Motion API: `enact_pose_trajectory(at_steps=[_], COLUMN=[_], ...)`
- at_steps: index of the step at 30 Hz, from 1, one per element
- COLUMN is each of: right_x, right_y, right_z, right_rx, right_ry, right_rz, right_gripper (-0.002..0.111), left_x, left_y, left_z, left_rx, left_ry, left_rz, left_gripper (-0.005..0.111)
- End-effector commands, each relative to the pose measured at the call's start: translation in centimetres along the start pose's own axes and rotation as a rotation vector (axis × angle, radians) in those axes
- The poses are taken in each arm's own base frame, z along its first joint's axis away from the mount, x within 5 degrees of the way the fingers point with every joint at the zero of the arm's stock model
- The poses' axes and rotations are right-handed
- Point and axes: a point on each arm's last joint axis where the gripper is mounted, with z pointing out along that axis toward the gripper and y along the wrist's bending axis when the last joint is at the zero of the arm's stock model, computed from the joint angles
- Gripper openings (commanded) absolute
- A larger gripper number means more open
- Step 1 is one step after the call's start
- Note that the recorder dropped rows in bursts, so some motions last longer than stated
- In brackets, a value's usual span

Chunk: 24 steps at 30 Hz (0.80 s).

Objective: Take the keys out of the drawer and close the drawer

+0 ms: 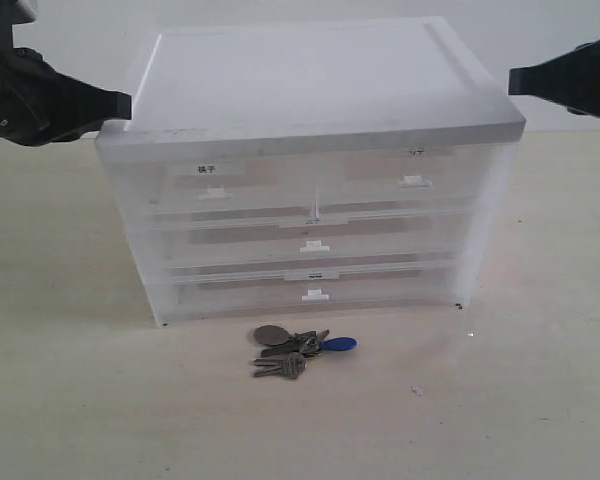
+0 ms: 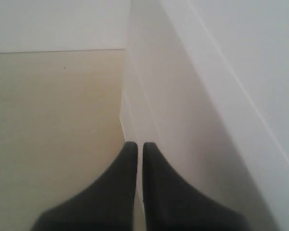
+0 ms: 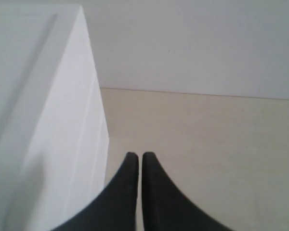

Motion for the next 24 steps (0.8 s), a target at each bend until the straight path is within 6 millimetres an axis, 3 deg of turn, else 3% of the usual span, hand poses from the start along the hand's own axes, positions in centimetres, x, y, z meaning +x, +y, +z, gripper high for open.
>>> enact_pose_trajectory(at_steps=[1, 15, 24], right_x=[0.2, 1.4, 1.1], right_y=[1.6, 7.5, 8.7], right_z=[0.7, -0.7, -2.8], right_rx=[-0.062, -0.153, -0.158], right_ry=[-0.005, 0.092, 0.108], right_rz=[-0.001, -0.177, -0.222], right_gripper=[0.000, 0.000, 0.000], left_x=[-0.1, 1.0, 3.2], left_y=[-0.5, -3.6, -4.2], left_z=[0.4, -0.2, -1.8], left_rx=[0.009, 0.128, 0.222], left_ry=[-0.001, 0.089, 0.105], left_rz=[0.039, 0.080, 0.037], left_gripper=[0.004, 0.004, 0.004])
